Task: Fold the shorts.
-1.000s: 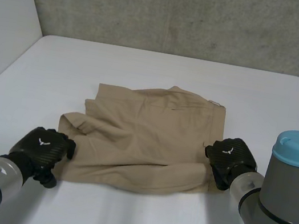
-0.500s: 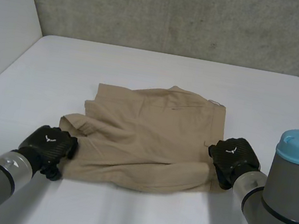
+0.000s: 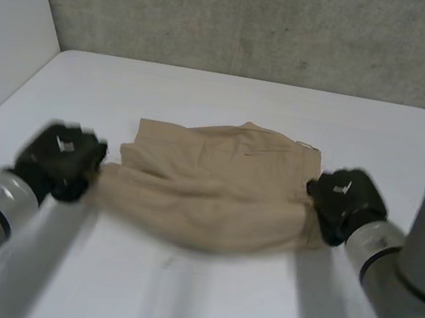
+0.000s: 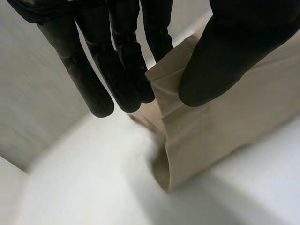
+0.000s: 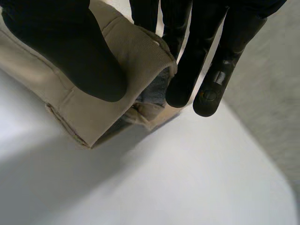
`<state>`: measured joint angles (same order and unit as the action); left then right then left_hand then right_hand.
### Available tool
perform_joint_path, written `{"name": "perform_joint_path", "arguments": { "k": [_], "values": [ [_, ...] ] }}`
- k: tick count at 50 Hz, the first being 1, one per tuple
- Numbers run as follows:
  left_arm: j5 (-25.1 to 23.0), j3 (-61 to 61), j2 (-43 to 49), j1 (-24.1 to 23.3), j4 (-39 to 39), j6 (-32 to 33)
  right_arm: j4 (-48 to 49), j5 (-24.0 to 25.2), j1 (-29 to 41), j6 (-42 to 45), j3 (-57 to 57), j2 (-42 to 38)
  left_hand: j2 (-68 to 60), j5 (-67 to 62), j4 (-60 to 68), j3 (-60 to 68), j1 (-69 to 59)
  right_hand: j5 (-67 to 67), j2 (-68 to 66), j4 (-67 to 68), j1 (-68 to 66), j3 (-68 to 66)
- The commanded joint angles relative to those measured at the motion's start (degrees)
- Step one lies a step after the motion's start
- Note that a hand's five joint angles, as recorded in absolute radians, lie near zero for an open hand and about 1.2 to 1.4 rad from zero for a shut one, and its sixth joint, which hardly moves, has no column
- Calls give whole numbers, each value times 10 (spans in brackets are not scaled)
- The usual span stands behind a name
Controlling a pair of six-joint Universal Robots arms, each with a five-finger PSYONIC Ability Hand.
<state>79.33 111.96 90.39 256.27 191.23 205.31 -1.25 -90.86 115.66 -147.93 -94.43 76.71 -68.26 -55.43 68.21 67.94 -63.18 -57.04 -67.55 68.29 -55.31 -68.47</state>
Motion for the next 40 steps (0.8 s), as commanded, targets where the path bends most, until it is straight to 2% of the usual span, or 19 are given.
{"name": "perform_joint_path", "arguments": {
  "k": [1,7,15,25,26,32,37,40],
  "values": [
    [0,-92,-148,-1,-59,-25,-74,6,-3,1,85,112,-117,-146,118,121,-168,-130,-124,117,-247,-115],
    [-1,-211,-185,-2,-122,-75,-143,6,-2,25,207,143,-117,-146,118,121,-168,-130,-124,117,-247,-115],
    [1,-324,-160,5,-154,-109,-188,3,-3,42,335,132,-117,-146,118,121,-168,-130,-124,117,-247,-115],
    [2,-359,-30,-4,-154,-113,-200,8,-3,56,376,21,-117,-146,118,121,-168,-130,-124,117,-247,-115],
    [2,-361,2,-8,-154,-113,-197,9,-2,57,376,-16,-117,-146,118,121,-168,-130,-124,117,-247,-115],
    [5,-380,116,-46,-151,-113,-189,5,-3,58,378,-95,-117,-146,118,121,-168,-130,-124,117,-247,-115],
    [28,-421,201,-58,-148,-113,-144,3,-1,54,389,-141,-117,-146,118,121,-168,-130,-124,117,-247,-115],
    [46,-467,232,-57,-132,-114,-82,2,-1,47,406,-153,-117,-146,118,121,-168,-130,-124,117,-247,-115]
  ]
}}
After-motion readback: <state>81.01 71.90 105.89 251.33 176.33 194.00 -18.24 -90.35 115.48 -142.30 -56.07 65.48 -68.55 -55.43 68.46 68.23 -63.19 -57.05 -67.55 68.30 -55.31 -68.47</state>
